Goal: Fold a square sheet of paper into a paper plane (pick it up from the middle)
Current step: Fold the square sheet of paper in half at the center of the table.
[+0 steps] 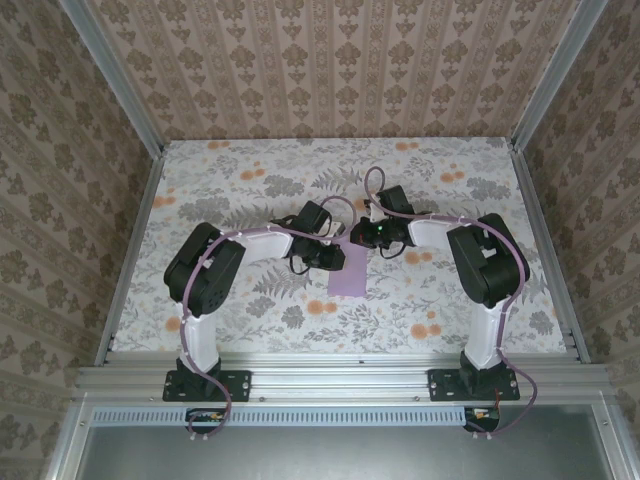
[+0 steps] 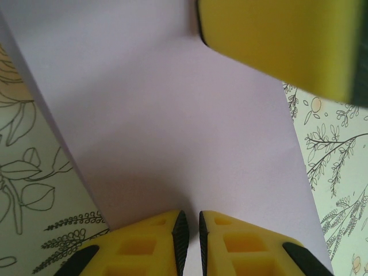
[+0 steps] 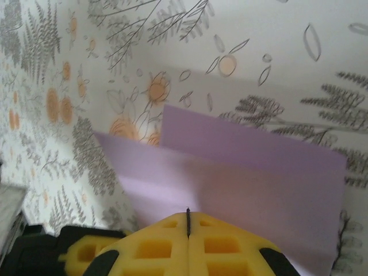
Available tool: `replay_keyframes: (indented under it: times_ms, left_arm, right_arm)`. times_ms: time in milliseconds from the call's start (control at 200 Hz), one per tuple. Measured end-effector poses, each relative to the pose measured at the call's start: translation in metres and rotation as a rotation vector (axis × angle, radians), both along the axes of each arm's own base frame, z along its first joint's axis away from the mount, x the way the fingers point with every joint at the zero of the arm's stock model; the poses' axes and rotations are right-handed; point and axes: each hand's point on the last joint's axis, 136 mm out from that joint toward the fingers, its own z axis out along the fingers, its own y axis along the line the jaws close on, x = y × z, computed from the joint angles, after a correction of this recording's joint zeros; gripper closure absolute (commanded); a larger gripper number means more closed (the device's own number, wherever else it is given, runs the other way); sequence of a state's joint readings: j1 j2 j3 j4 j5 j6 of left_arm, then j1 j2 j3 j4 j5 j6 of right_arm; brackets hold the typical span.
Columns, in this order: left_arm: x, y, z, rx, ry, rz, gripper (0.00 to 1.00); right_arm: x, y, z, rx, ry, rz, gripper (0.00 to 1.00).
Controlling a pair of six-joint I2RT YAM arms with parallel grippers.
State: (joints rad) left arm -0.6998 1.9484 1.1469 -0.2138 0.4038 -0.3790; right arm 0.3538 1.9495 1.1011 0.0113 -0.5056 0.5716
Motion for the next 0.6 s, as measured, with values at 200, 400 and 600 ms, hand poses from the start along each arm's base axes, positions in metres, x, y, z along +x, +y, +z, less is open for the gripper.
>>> replay_keyframes:
  times_ms: [200, 400, 600]
  left_arm:
    - [0.000, 0.000, 0.000, 0.000, 0.000, -0.001, 0.81]
    - [0.000, 0.000, 0.000, -0.001, -0.001, -0.003, 0.81]
    - [0.000, 0.000, 0.000, 0.000, -0.003, -0.006, 0.81]
  right_arm:
    - [0.010, -0.007, -0.018, -0.013, 0.028, -0.014, 0.93]
    - [0.011, -0.009, -0.019, 0.002, 0.035, 0.000, 0.94]
    - [0.017, -0.022, -0.019, 0.010, 0.036, -0.023, 0.93]
